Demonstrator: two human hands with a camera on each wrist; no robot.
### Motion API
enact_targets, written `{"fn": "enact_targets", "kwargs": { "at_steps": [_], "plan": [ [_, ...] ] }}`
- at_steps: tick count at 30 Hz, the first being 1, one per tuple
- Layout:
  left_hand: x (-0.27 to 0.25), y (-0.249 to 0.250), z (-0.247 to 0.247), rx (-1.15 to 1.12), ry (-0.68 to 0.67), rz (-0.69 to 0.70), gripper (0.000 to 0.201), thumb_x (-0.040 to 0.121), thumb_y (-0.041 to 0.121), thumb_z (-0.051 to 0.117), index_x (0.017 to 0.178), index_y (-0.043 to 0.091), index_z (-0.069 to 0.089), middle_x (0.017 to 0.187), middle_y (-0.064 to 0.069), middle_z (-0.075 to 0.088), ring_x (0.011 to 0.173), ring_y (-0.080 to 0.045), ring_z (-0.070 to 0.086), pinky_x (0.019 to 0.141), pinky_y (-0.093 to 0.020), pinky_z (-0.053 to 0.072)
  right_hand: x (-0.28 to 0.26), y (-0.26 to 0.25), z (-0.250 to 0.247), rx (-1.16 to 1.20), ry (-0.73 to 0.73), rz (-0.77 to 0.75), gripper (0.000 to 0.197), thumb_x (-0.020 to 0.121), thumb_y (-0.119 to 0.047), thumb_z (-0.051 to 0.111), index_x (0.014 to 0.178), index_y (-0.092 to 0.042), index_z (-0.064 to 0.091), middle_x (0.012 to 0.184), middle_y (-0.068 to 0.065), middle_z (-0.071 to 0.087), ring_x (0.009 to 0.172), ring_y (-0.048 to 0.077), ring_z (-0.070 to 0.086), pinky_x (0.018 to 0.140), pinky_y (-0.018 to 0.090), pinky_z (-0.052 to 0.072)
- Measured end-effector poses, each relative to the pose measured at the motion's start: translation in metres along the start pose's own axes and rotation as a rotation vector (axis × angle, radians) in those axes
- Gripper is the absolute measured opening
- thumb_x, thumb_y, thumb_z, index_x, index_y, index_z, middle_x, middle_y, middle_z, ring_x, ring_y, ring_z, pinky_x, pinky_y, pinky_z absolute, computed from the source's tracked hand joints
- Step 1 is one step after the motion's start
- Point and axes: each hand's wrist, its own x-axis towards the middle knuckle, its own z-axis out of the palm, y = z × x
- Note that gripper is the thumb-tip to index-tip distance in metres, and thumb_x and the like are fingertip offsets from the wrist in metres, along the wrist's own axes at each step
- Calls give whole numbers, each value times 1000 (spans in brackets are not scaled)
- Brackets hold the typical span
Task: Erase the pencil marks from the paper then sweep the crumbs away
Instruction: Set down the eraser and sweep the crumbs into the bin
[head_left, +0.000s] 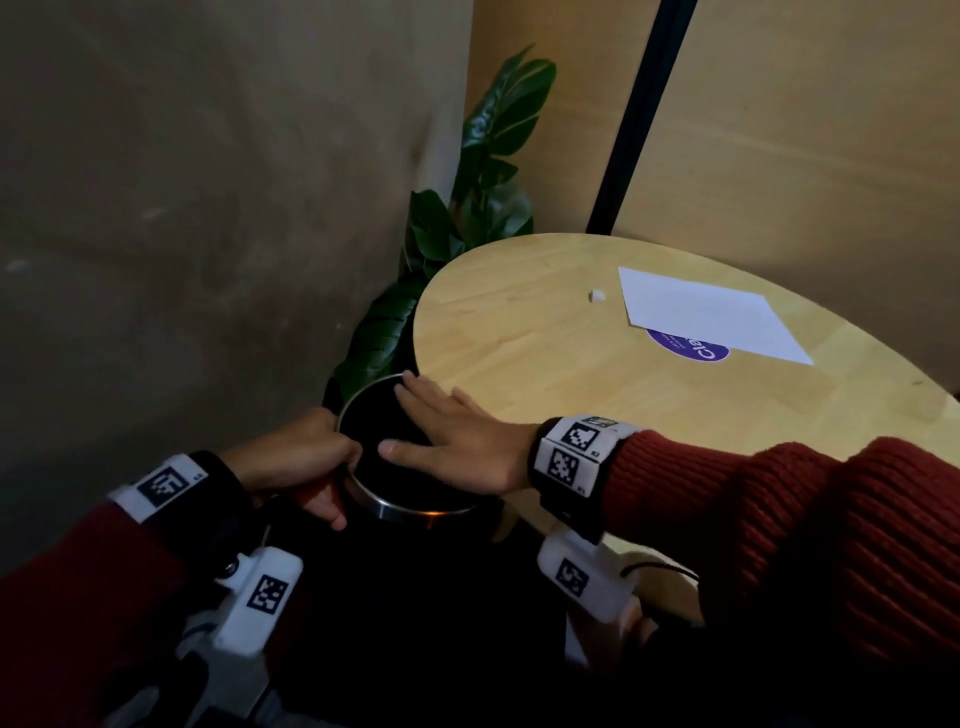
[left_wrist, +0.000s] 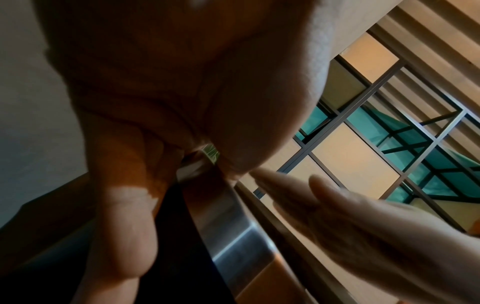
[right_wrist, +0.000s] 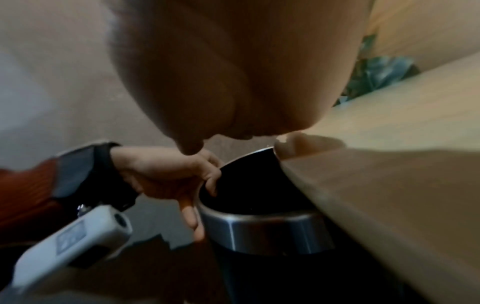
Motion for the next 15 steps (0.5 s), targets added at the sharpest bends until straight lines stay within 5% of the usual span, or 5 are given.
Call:
{"fn": "enact_targets", "kwargs": {
  "at_steps": [4, 7, 11, 15],
  "plan": [
    [3, -2, -1, 6, 12, 9, 14, 83, -3, 54, 85, -15, 61, 76, -46, 70, 74, -56, 77, 88, -62, 59, -1, 40, -22, -56, 187, 245, 88, 107, -64, 28, 166, -8, -6, 173, 9, -17, 160, 23, -13, 129, 43, -3],
    [5, -3, 0, 3, 23, 15, 15, 83, -4, 54, 83, -16, 62, 78, -45, 71, 74, -55, 77, 89, -61, 60, 0, 64, -22, -87, 85, 385, 106, 97, -81, 23, 164, -9, -14, 171, 8, -25, 159, 22, -20, 127, 49, -7],
    [7, -3, 0, 20, -3, 7, 24, 85, -2, 53, 91, -22, 64, 81, -43, 73, 76, -54, 78, 87, -61, 62, -1, 32, -7, -175, -82, 167, 99, 97, -80, 22, 164, -19, -18, 168, 0, -32, 156, 19, -28, 127, 49, -12],
    [6, 0, 1, 28, -4, 27, 29, 85, -3, 54, 103, -23, 65, 81, -42, 73, 75, -56, 77, 81, -58, 64, -3, -2, -2, -91, -133, -103, 76, 109, -60, 27, 168, -23, -3, 174, -7, -14, 157, 7, -18, 125, 36, -15]
  ]
}}
